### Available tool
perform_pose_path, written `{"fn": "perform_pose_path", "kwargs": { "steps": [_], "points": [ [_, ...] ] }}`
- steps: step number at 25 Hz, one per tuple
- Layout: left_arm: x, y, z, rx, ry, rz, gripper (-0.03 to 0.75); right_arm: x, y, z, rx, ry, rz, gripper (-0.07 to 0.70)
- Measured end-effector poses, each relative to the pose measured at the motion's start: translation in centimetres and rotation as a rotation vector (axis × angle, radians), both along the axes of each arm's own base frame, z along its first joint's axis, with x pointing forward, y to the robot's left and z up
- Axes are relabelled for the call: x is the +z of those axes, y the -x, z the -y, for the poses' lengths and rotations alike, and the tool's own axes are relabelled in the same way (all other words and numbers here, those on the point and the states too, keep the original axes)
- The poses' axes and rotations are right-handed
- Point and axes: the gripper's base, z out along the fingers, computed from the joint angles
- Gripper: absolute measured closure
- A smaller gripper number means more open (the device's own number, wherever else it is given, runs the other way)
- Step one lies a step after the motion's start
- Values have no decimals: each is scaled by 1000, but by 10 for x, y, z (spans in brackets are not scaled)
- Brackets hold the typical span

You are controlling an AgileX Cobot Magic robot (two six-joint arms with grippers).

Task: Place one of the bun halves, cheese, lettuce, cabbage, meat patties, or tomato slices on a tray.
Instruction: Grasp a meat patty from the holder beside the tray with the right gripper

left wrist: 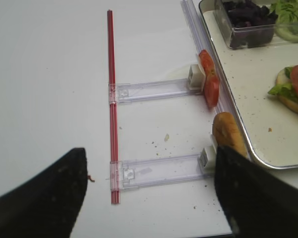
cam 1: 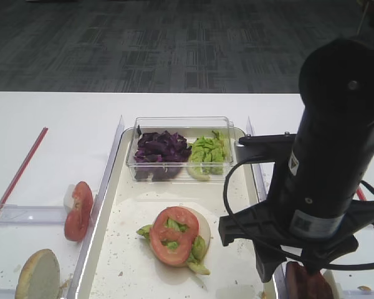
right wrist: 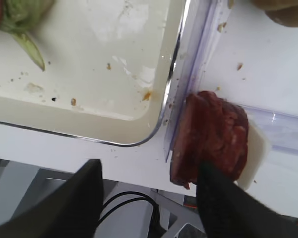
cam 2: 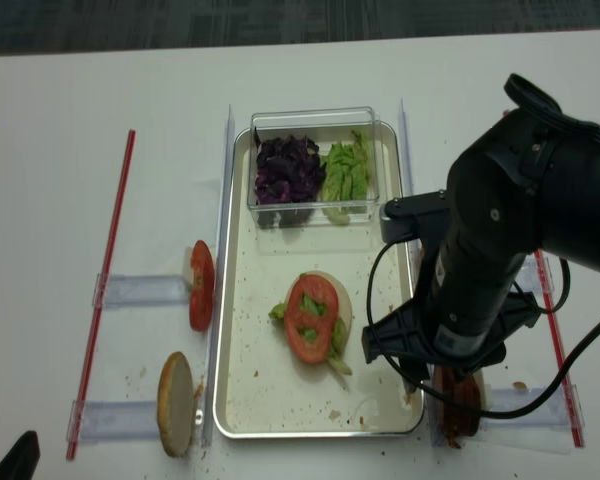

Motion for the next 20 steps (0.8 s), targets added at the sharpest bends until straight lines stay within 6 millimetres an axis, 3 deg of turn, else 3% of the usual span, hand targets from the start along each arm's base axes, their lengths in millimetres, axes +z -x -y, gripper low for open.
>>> {"fn": "perform_pose_path", "kwargs": {
  "steps": [20],
  "points": [
    [0,0,0,0,0,0,223,-2,-10,7,-33,6,29,219]
  ]
}}
